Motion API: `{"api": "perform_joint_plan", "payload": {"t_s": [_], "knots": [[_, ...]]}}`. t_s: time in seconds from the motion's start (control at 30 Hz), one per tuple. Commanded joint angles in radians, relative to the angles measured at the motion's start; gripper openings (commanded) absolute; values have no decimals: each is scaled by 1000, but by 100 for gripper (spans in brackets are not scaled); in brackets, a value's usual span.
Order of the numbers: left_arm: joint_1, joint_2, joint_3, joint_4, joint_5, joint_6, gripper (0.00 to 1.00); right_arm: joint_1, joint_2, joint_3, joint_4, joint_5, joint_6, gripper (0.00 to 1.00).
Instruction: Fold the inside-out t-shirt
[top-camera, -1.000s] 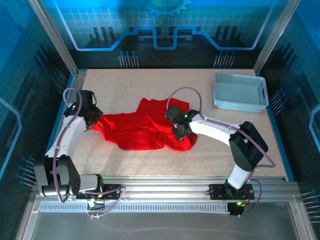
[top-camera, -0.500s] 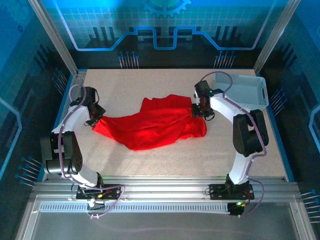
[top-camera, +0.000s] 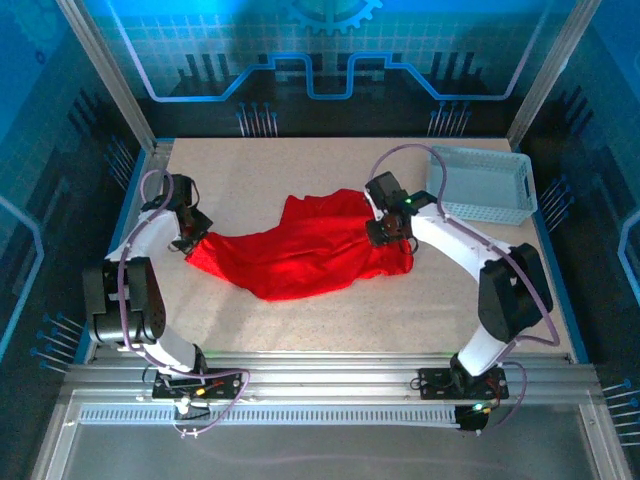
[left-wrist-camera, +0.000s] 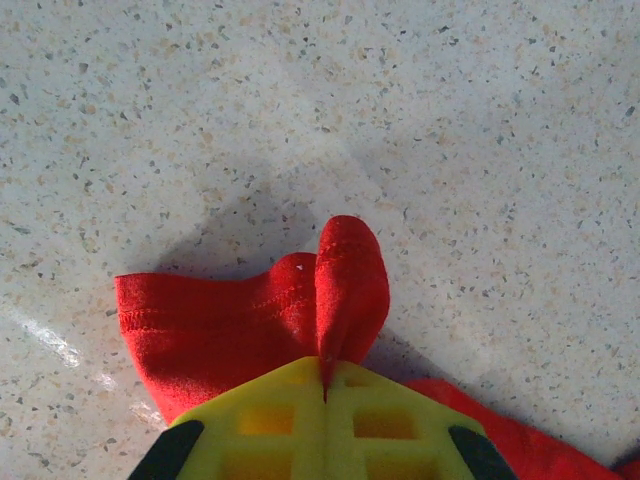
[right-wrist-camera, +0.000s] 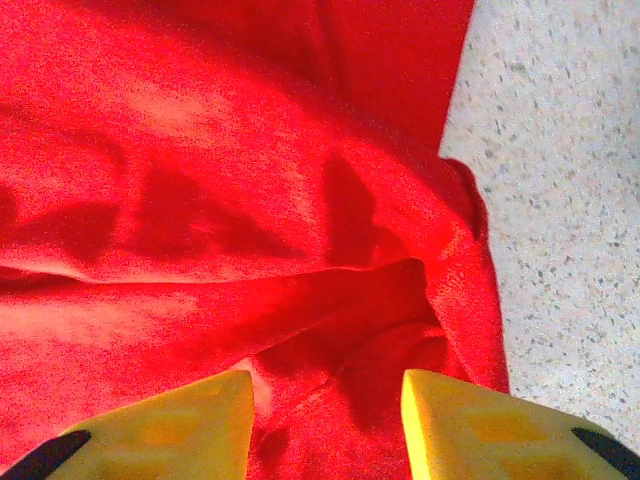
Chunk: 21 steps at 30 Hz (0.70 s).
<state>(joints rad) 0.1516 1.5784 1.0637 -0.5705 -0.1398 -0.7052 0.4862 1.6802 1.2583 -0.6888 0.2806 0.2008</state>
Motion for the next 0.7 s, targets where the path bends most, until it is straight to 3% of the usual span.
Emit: {"api": "perform_joint_plan", "payload": {"t_s": [0.0,0.43,0.6,0.67], "knots": [[9,-9,22,-9,18,15,0,-34,33,-13,-13,70,23,42],[9,-16,18,-9,20,13,0,-67,151,8,18,98,-8,37],[9,-17,17,-10,22,13,0,-90,193,39,44,74,-8,45],[10,-16,16,-8,22,13,0,-96,213,56,49,42,-9,44]]}}
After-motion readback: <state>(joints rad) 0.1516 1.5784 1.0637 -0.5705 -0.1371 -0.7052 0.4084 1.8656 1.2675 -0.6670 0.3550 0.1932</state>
